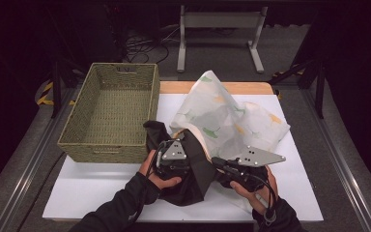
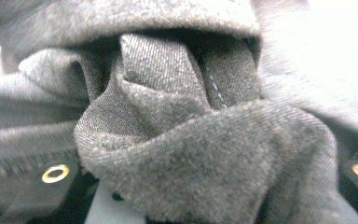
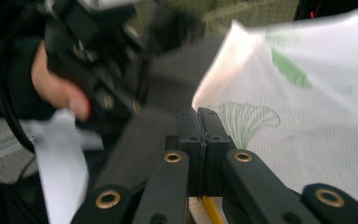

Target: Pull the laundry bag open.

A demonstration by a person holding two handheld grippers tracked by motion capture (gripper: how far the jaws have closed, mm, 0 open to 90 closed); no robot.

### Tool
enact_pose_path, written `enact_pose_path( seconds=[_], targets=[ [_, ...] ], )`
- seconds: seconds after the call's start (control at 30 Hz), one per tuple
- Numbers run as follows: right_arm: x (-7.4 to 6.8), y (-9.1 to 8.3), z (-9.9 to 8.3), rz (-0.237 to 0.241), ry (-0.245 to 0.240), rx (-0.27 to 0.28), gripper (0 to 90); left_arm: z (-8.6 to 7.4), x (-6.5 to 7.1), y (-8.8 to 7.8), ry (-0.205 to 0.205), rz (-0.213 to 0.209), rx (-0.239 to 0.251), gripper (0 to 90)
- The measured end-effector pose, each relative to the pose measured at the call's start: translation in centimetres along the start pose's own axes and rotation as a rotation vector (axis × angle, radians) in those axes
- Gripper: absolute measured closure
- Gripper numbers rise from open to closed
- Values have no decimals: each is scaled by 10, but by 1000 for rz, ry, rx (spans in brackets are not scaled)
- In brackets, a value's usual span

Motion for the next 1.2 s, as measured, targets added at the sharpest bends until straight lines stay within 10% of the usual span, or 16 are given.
enact_pose_path(
  seconds=[0.13,0.4,0.57,0.73,1.0,1.2],
  targets=[
    [-17,-1,18,48,-27,40,897,16,4,10,-54,29,43,697],
    [-31,6,2,122,-23,-51,898,28,-32,54,-350,146,143,684],
    [-19,11,-25,100,21,-119,898,27,-34,63,-373,144,162,523],
    [-5,0,-45,26,27,-159,897,12,-23,37,-217,11,94,201],
    [-1,-7,-50,-6,28,-159,897,-19,-29,-21,46,69,-2,96],
    [0,-2,-53,-18,5,-183,896,-58,-25,15,102,62,-191,89]
  ],
)
Point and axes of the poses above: each handheld gripper's, and its own axes: y roughly forward along the jaws, z roughly out of its top, x roughly to its right, the point moved 9 cm from there along y, roughly forward along the jaws, and after that the axes turned 14 degrees about z, right-handed, at the moved point
